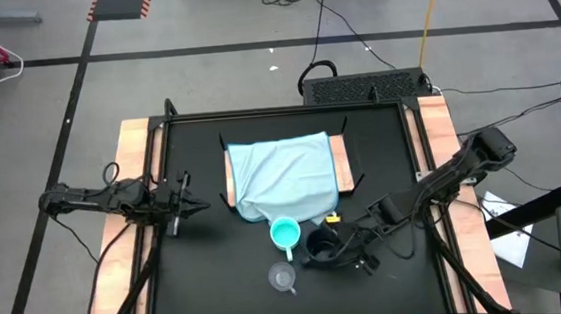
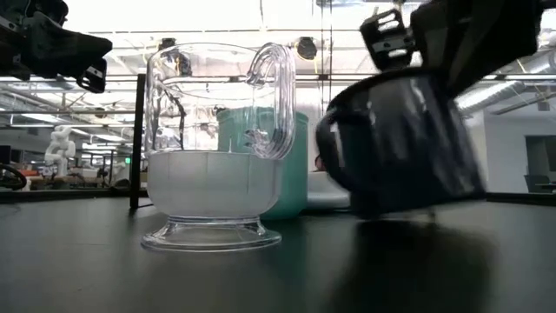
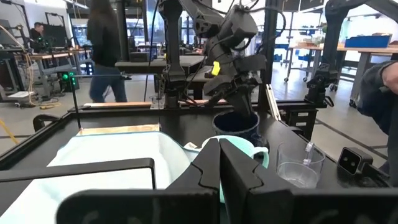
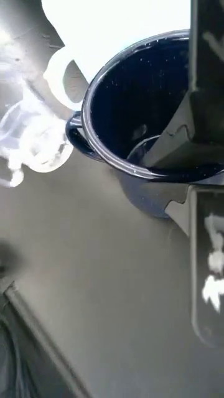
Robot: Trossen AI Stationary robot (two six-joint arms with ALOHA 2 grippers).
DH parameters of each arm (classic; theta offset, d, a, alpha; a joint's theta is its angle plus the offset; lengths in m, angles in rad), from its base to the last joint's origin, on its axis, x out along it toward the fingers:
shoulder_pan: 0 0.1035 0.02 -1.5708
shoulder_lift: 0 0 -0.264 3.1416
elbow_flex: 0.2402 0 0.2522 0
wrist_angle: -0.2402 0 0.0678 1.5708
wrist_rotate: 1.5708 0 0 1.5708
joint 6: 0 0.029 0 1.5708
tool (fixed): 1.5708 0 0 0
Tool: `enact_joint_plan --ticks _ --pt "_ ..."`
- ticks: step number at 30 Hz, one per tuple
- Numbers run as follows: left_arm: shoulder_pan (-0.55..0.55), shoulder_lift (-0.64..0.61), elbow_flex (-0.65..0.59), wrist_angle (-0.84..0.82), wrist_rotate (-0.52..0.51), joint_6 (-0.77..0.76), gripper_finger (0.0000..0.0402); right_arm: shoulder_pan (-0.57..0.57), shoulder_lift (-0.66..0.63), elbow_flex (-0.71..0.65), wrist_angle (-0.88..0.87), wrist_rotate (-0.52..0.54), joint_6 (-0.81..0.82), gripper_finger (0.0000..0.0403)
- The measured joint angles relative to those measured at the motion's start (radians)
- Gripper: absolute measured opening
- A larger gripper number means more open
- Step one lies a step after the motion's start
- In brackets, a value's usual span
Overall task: Stack small to large cups/mugs on shelf
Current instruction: Put the dark blue mug on the microfiber cloth on the shelf
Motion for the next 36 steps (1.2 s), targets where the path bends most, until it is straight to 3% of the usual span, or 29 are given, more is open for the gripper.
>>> enact_joint_plan --ticks 4,11,16,23,36 --pt "0.0 0.0 0.0 0.001 0.0 0.0 0.0003 0.007 -0.044 0.033 -0.062 0.017 -0.002 0.0009" --pt "0.0 0.0 0.0 -0.006 0.0 -0.002 0.0003 0.004 -0.107 0.091 -0.144 0.185 -0.038 0.0009" --pt "0.0 0.0 0.0 -0.008 0.0 -0.002 0.0003 -0.029 -0.127 0.13 -0.193 0.216 -0.084 0.0009" --pt "0.0 0.0 0.0 -0.008 0.0 0.0 0.0003 -0.131 -0.139 0.24 -0.279 0.206 -0.136 0.0009" --pt "0.0 0.0 0.0 -0.008 0.0 0.005 0.0003 -0.39 -0.136 0.356 -0.346 0.02 -0.303 0.0009"
